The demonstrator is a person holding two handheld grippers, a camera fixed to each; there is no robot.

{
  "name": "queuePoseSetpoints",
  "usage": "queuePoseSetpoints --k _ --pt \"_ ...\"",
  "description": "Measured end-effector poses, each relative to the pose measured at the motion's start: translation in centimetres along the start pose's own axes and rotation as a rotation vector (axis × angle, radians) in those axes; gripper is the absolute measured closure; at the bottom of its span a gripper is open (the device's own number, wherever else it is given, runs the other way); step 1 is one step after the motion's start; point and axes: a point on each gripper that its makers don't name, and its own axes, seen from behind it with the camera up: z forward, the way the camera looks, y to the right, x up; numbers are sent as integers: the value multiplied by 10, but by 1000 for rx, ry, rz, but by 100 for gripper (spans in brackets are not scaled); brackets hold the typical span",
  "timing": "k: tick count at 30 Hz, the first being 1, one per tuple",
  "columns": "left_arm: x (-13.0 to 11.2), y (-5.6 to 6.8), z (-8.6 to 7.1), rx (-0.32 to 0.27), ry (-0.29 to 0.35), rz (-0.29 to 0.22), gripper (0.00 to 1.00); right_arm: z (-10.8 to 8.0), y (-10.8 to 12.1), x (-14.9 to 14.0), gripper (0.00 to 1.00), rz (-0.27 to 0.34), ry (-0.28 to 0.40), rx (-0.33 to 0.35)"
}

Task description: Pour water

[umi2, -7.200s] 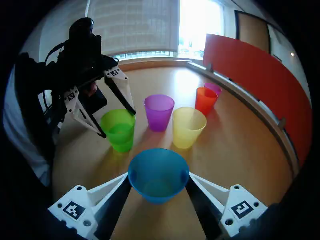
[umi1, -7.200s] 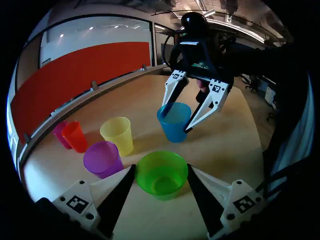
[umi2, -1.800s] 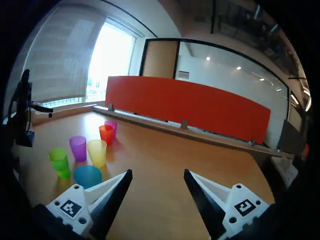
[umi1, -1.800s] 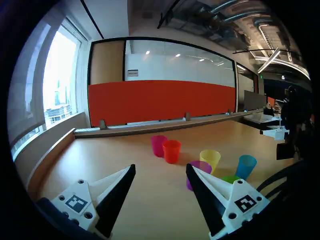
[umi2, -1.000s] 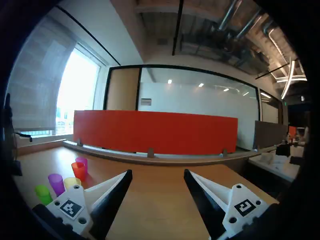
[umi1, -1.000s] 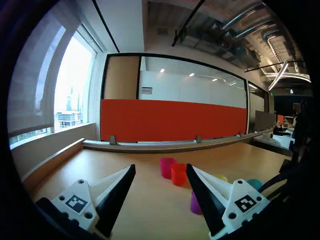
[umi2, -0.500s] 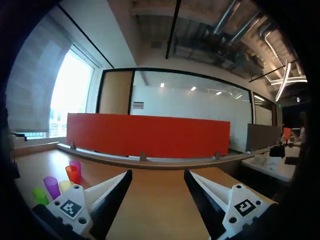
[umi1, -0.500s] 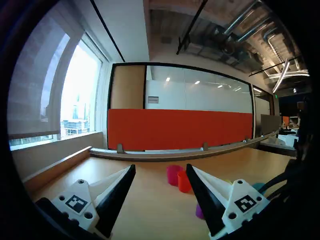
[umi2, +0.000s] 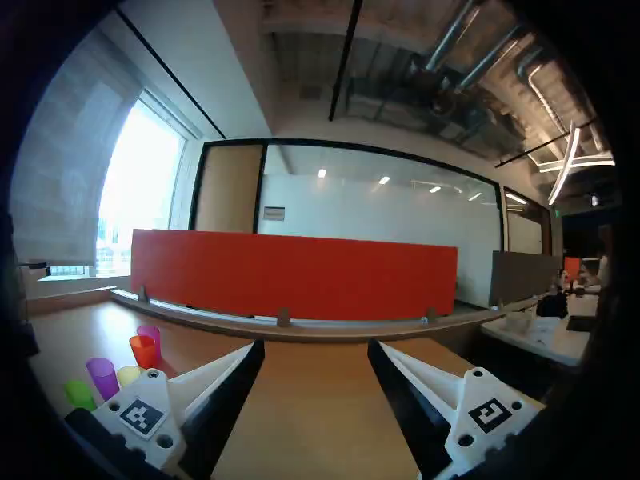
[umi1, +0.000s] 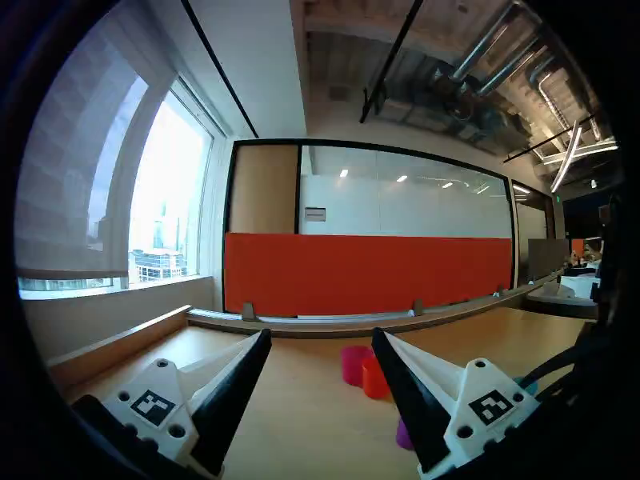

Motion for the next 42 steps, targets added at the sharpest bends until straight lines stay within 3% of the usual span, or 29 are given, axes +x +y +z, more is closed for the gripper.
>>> queuePoseSetpoints --k 12,24,36,42 --pt "-2 -13 2 77 39 4 7 8 10 2 0 -18 -25 -22" --pt "-37 -5 12 100 7 7 7 11 5 7 0 -63 -41 -39" --pt "-77 -10 10 136 -29 -13 7 11 3 2 0 -66 -51 -41" --pt "-88 -10 9 138 -38 13 7 11 1 0 0 -62 -52 -35"
